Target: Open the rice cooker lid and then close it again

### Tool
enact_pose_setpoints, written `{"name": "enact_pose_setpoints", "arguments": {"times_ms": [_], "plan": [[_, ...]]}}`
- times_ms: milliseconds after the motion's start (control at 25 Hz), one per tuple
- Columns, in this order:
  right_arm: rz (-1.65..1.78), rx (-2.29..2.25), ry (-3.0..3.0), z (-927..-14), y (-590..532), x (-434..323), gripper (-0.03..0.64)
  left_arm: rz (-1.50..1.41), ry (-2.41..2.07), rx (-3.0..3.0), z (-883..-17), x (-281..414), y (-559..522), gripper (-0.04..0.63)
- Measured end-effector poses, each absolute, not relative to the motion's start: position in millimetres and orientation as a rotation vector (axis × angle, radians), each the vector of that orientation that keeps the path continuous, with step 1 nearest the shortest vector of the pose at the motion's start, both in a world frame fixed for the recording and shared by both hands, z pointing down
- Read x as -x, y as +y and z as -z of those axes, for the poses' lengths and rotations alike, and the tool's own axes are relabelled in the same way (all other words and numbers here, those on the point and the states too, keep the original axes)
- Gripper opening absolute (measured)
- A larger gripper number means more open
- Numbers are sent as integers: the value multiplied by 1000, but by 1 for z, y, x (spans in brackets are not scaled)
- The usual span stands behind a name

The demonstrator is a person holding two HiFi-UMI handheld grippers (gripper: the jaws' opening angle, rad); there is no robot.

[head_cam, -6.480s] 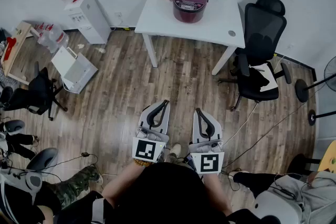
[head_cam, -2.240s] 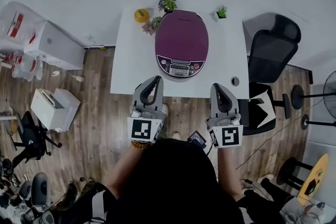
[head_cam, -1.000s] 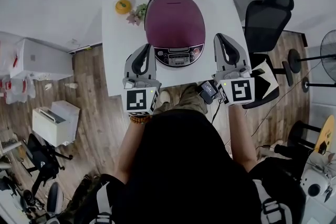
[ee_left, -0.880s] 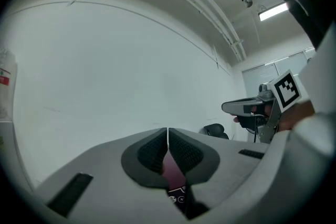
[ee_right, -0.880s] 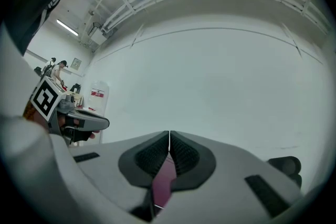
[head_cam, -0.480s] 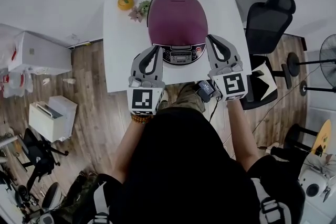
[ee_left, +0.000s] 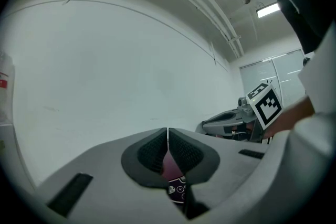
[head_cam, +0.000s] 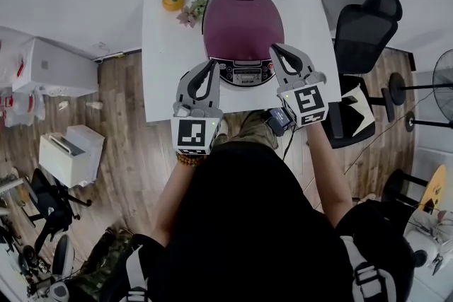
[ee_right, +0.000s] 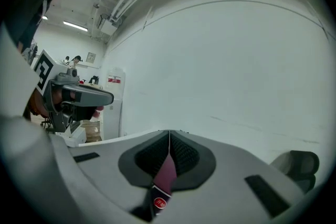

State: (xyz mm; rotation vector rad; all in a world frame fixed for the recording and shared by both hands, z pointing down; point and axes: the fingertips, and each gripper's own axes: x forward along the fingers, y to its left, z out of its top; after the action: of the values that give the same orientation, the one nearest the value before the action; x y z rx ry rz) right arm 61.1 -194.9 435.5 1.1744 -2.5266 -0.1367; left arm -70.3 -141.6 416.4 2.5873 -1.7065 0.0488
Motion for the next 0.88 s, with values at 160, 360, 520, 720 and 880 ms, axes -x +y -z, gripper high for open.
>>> {"name": "enact_pose_setpoints", "arguments": {"times_ms": [160,360,520,720,880], "plan": [[90,-1124,-2508,-452,-198,-57,30,-42,-1720,-2575,-416,73,-144,31],[75,-1005,-2494,-470,-199,-49,31,-38,-1719,-2568,-418,69,-147,31],[38,-959,-2478,-486,-197,-46,31,-46,-1711,-2571,-420,66,-146,31],[-1,-944,-2422,-508,-197,-41,31,-63,-1717,-2569,-421,71,-145,31],[6,-937,-2387,-517,-196,-38,31,-65,-1721,-2567,-422,74,-146,31]]}}
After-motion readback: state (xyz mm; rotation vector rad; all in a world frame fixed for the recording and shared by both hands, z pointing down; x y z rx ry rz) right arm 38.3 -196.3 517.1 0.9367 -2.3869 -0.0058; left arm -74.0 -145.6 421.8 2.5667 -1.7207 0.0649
